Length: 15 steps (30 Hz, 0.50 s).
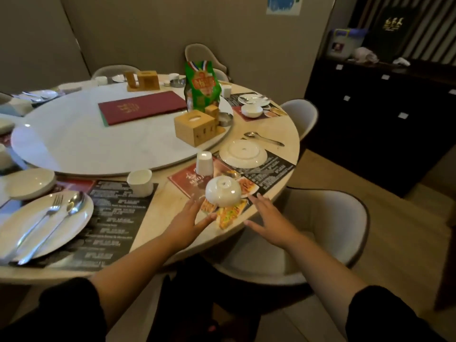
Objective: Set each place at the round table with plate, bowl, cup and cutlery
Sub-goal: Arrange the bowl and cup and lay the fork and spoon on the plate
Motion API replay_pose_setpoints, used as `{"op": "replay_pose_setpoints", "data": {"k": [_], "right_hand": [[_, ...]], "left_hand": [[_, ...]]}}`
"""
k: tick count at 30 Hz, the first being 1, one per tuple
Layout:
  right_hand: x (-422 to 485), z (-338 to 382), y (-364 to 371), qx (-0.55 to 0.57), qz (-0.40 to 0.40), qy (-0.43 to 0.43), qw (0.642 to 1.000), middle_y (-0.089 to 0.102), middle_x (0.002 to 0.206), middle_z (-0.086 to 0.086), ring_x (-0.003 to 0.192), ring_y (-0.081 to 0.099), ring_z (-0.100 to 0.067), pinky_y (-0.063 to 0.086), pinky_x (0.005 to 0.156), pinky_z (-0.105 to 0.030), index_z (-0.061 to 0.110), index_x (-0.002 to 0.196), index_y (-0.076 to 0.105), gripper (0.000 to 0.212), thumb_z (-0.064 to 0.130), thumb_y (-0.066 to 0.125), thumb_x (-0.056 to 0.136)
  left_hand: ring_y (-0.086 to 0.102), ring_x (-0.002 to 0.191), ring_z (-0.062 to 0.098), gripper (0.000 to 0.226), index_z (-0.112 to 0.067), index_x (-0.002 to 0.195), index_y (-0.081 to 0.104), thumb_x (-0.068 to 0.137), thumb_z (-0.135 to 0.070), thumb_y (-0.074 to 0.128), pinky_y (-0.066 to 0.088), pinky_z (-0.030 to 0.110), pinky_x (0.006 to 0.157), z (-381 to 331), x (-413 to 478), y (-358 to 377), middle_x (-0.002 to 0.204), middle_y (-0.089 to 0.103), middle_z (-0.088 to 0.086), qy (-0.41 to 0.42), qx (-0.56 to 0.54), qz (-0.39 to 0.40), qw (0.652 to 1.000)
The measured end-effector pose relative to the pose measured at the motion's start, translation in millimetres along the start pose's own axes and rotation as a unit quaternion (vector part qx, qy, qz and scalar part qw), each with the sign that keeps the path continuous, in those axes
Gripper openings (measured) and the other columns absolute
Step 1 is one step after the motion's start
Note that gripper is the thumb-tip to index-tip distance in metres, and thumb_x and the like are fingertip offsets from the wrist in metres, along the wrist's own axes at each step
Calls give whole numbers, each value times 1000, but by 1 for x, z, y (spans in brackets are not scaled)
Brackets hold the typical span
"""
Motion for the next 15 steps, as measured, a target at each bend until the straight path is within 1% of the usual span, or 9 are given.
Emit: {"op": "replay_pose_setpoints", "data": {"k": [2,4,7,8,9,10,12,13,15], "right_hand": [[31,-1,3,3,9,-5,1000,3,159,3,146,2,-19,21,115,-41,31,151,7,79,44,56,90],[60,-3,6,24,12,-10,1000,2,159,1,146,2,-17,17,118,-38,29,151,8,86,41,63,86],[93,-5,12,34,2,-12,999,0,159,0,147,1,-17,15,119,-37,28,150,6,97,40,71,79],[101,-7,14,35,3,-10,999,-1,159,0,147,0,-17,14,119,-38,29,150,4,101,41,72,77],[109,-8,16,33,10,-9,999,-2,159,0,147,-2,-18,14,118,-38,31,150,2,104,41,74,75],[116,-11,19,31,18,-8,999,-5,159,1,147,-4,-18,13,118,-39,33,149,0,107,42,75,73],[132,-16,22,28,36,-12,999,-10,159,4,146,-9,-19,11,119,-42,37,148,-5,114,44,77,70],[139,-18,23,25,45,-17,999,-12,158,5,146,-11,-20,10,119,-43,38,148,-6,116,46,78,68],[150,-23,25,18,70,-34,997,-14,158,6,146,-11,-21,9,119,-44,40,147,-8,119,49,78,65]], "left_hand": [[19,142,6,71,-36,146,25,84,-62,45,21,30,112,-1,26,-5,157,18,-10,42,-52,-18,998],[23,135,2,64,-36,144,28,86,-57,46,22,29,110,0,51,-9,154,24,-10,46,-92,-10,995],[32,138,13,67,-31,144,31,86,-63,39,28,43,114,3,87,-12,151,33,-5,4,-120,-7,993],[34,137,15,68,-28,145,31,86,-62,37,30,44,113,4,97,-12,150,36,-4,-9,-135,-8,991],[35,136,15,66,-26,145,32,88,-59,36,30,41,113,3,105,-12,149,38,-4,-21,-155,-6,988],[36,135,13,58,-26,143,34,91,-53,35,31,35,111,4,114,-10,146,39,-7,-24,-176,-3,984],[37,130,8,39,-31,135,36,97,-41,35,30,23,101,3,127,-7,138,41,-13,-30,-194,4,980],[37,130,9,37,-32,135,35,99,-38,34,28,22,99,3,132,-5,138,41,-12,-39,-200,7,979],[35,133,12,44,-26,142,32,99,-39,33,25,22,100,5,140,0,143,39,-5,-74,-217,13,973]]}}
Point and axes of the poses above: each hand's wrist, its own x-axis towards the middle knuckle, its own y-axis out of the palm, z = x × y, the point moved 1 cm from there along x, towards the middle knuckle
